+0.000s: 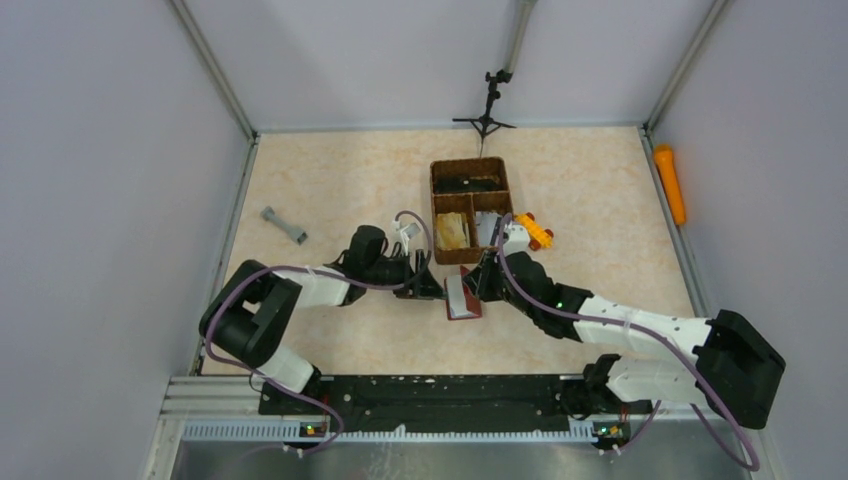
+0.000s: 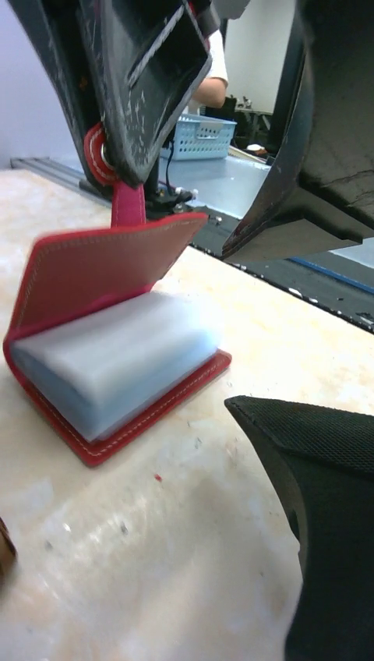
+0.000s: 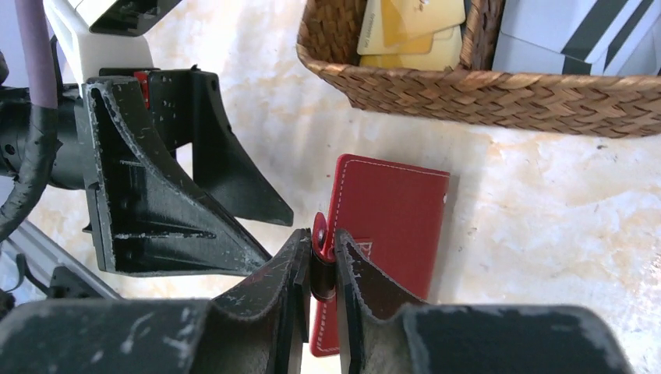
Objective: Take the credit cards out of the card holder
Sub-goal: Open the card holder at the center of the board.
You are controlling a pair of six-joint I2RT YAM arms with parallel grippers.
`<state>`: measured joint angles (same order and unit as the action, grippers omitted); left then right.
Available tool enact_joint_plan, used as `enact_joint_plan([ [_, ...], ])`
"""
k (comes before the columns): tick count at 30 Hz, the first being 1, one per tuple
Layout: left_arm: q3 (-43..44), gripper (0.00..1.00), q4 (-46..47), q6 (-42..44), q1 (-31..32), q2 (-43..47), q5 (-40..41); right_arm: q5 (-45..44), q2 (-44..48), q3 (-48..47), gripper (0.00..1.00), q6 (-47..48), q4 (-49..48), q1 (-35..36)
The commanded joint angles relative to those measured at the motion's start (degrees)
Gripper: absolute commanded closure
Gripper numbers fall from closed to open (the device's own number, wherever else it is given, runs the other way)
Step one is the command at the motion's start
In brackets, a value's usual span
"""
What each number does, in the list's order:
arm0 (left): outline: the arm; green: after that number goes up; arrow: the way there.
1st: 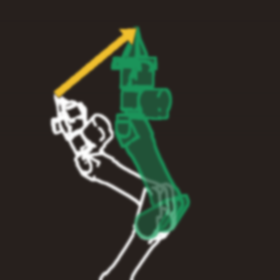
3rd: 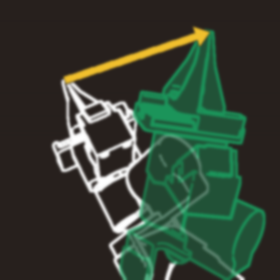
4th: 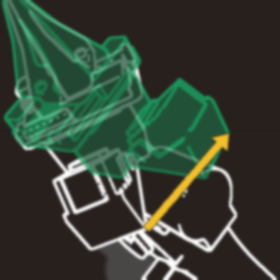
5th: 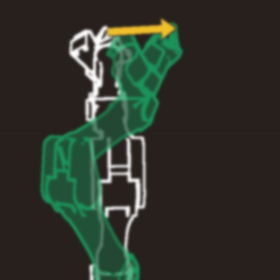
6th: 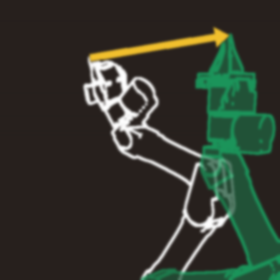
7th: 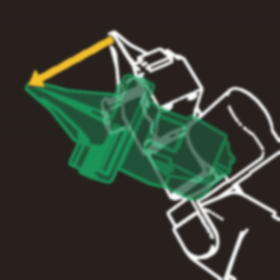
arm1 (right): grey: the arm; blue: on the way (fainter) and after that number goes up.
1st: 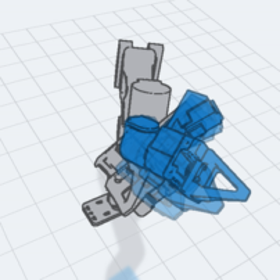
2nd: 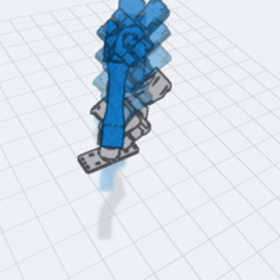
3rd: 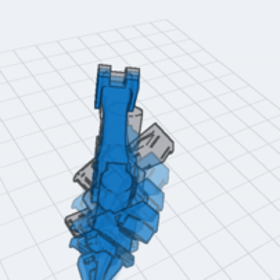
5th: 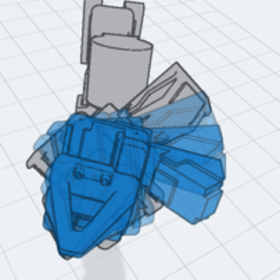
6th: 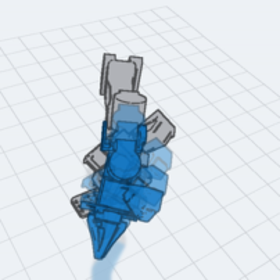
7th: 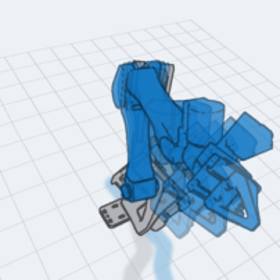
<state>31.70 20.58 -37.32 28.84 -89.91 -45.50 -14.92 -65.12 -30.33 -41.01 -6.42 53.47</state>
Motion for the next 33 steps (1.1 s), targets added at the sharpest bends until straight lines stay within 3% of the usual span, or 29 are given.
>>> enact_joint_plan([
  [1,0.0,0.34,6.4,-1.3,0.0,2.0,-3.4,0.6,1.3,-0.2,0.84,-1.2,-3.3,0.1],
  [11,3.6,0.40,-6.8,4.8,-0.1,0.7,5.3,-0.9,1.2,0.9,0.85,-2.2,0.0,-0.5],
  [19,4.3,0.55,-7.9,5.7,0.0,-0.2,5.6,-1.6,1.9,1.7,0.78,-0.8,6.2,-4.9],
  [26,4.8,0.57,-8.7,6.1,0.1,-0.9,5.8,-3.2,8.1,5.1,0.75,1.1,12.2,-9.1],
  [32,5.3,0.57,-9.6,6.7,0.5,-1.3,6.3,-3.8,8.4,6.1,0.74,2.3,15.7,-10.8],
  [33,5.4,0.57,-9.9,6.9,0.6,-1.3,6.5,-3.5,8.4,6.2,0.71,2.3,15.9,-10.9],
])
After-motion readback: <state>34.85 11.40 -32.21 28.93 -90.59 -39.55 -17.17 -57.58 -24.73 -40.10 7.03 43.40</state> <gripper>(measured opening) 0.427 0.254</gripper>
